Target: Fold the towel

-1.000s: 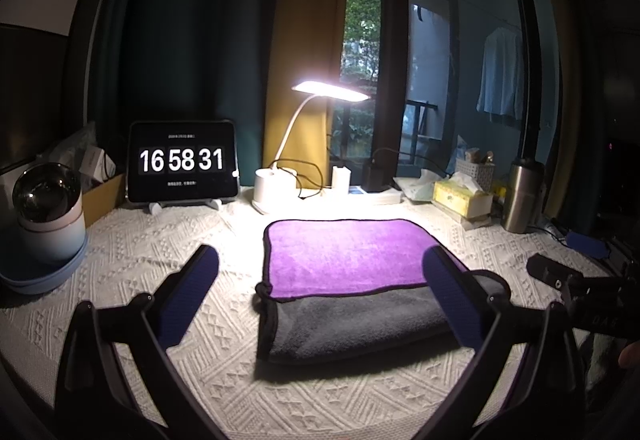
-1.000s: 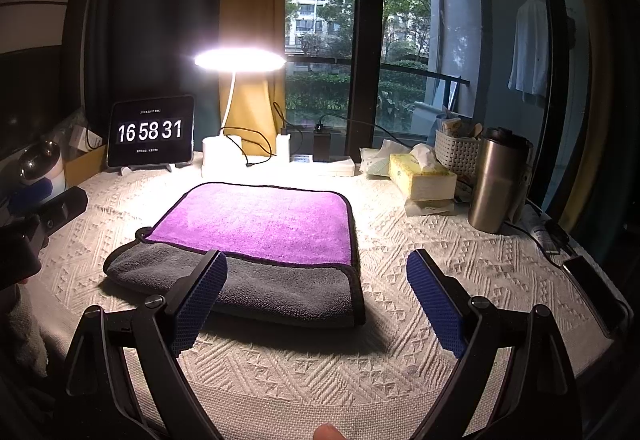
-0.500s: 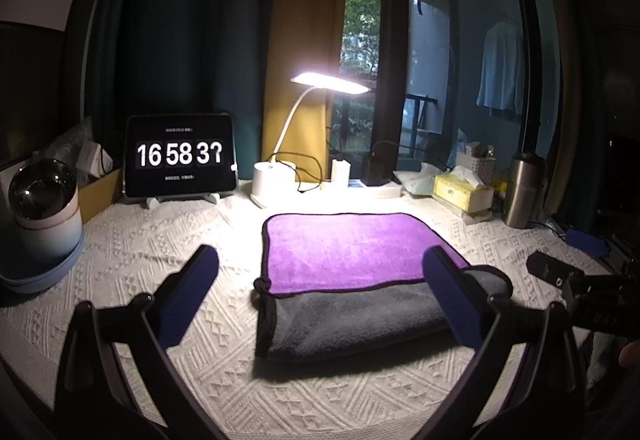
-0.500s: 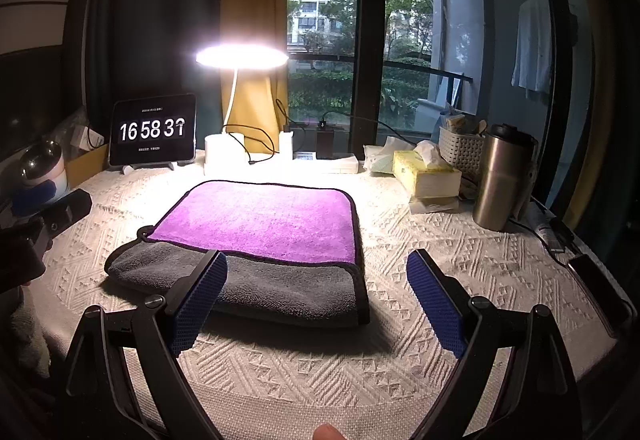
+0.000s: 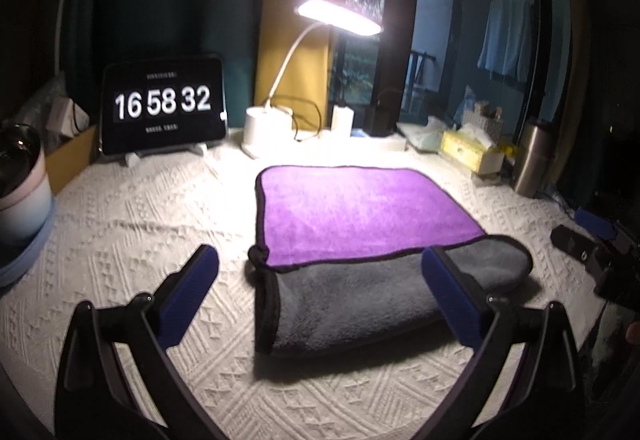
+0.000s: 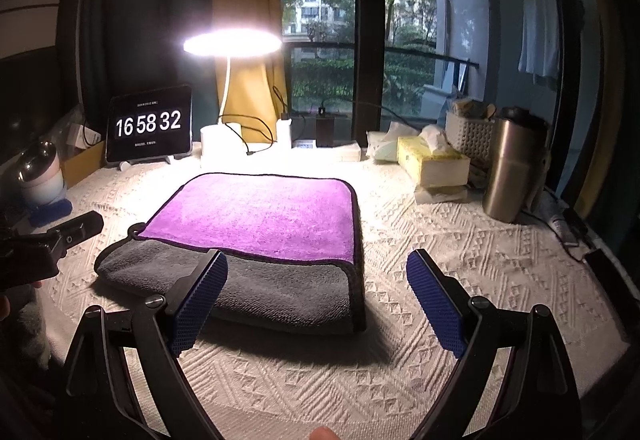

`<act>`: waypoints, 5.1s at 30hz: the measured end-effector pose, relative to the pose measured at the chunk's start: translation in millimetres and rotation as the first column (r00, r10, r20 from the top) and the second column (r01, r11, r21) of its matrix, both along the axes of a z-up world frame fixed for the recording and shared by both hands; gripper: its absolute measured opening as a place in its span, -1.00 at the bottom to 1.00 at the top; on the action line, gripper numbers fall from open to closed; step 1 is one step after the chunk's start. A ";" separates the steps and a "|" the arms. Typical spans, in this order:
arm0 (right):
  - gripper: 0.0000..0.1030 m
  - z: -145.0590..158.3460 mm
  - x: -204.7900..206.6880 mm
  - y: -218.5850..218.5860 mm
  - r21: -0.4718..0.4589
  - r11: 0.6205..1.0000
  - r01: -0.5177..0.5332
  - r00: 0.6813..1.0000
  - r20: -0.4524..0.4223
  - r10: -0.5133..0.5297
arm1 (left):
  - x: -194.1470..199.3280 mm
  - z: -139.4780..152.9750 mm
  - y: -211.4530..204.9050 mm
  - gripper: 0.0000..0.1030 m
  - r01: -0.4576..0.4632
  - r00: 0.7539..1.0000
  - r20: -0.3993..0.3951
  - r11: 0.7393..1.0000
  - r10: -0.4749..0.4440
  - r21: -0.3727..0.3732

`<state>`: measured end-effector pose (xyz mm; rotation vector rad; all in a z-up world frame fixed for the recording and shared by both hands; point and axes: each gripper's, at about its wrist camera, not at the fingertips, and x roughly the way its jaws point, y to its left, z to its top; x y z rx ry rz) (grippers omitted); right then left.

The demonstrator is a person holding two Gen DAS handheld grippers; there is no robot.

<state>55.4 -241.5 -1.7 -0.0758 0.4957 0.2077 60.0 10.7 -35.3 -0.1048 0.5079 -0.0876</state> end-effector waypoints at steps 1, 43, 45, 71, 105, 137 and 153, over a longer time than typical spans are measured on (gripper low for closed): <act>0.77 -1.2 4.0 -1.7 0.005 1.000 -0.003 1.000 -0.009 0.004 | 5.0 -3.2 0.7 0.98 0.000 1.000 -0.021 1.000 0.000 -0.002; -0.85 -56.2 91.7 -2.2 -0.019 0.997 -0.077 0.940 -0.334 0.066 | 67.5 -42.6 -9.9 -0.88 0.077 0.947 -0.315 0.995 -0.055 0.056; -0.86 -50.2 88.1 -0.7 -0.029 0.996 -0.080 0.947 -0.313 0.067 | 64.6 -37.3 -8.4 -0.88 0.070 0.953 -0.297 0.997 -0.054 0.044; -0.88 -1.1 103.8 8.5 -0.074 0.997 -0.019 0.993 -0.120 0.010 | 78.5 12.6 -3.4 -0.88 0.024 0.997 -0.077 0.997 -0.019 0.068; -0.88 16.7 176.2 27.1 -0.116 0.993 0.008 1.000 -0.027 -0.011 | 143.0 32.7 5.6 -0.88 0.010 1.000 0.020 0.994 -0.012 0.105; -0.88 -27.6 253.8 42.4 -0.190 0.982 0.013 0.996 -0.081 -0.029 | 223.7 -11.5 15.2 -0.88 0.009 0.996 -0.093 0.994 0.001 0.107; -0.88 -53.0 278.4 42.7 -0.219 0.976 0.012 0.975 -0.216 -0.060 | 265.3 -42.3 20.6 -0.78 0.030 0.941 -0.338 0.997 -0.005 0.069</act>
